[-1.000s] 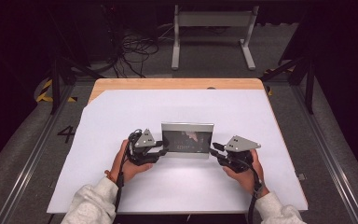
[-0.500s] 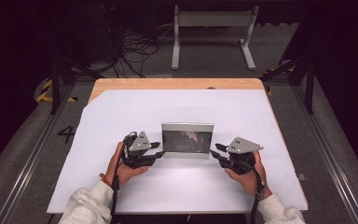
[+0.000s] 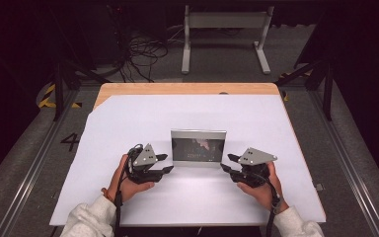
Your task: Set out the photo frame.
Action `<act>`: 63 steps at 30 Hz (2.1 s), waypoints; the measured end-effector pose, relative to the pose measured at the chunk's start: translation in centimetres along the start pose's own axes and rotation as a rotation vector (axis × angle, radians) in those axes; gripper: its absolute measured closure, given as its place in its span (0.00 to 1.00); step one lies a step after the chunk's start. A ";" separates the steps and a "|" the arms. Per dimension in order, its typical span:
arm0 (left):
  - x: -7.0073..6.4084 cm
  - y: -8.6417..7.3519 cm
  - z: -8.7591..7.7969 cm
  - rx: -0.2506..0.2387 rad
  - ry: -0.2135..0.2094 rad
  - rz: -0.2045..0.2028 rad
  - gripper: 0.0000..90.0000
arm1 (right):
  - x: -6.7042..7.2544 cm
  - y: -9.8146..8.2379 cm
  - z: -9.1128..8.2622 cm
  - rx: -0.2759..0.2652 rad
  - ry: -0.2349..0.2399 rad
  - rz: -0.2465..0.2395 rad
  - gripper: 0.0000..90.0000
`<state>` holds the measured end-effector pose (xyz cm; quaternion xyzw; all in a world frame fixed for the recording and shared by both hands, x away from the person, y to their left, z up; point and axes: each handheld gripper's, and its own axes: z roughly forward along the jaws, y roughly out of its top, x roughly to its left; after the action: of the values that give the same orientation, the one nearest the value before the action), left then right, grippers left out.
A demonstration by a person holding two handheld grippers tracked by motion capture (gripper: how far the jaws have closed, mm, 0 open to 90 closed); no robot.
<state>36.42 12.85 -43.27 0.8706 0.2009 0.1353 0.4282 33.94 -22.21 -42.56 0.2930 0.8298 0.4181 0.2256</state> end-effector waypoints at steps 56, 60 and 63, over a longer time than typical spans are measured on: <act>-2.1 -1.6 0.2 0.031 -0.043 0.045 0.06 | 2.1 -1.4 0.4 0.028 0.080 -0.080 0.09; -2.1 -1.8 0.2 0.040 -0.044 0.050 0.06 | 2.1 -1.3 0.4 0.024 0.075 -0.080 0.10; -2.1 -1.7 0.1 0.039 -0.045 0.047 0.06 | 2.1 -1.2 0.3 0.022 0.074 -0.079 0.10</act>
<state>34.19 12.76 -44.86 0.8860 0.1736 0.1218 0.4124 32.24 -21.24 -44.00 0.2465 0.8531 0.4103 0.2078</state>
